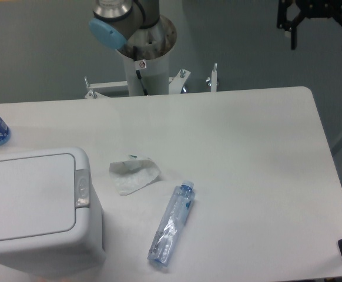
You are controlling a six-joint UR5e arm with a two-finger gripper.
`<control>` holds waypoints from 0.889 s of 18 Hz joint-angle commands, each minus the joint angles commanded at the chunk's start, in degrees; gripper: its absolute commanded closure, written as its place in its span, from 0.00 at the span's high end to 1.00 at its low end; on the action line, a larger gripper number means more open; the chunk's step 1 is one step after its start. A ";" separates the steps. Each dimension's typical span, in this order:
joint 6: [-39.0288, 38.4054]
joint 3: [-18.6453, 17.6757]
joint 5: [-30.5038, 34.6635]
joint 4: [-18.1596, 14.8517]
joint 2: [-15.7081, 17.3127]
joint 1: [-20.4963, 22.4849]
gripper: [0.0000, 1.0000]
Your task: Open the trash can
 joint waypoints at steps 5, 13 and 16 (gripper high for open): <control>-5.34 0.61 -0.44 -0.18 -0.61 -1.05 1.00; -38.73 0.97 -0.09 5.98 -5.10 -14.23 1.00; -45.59 0.88 -0.35 6.06 -6.06 -19.05 1.00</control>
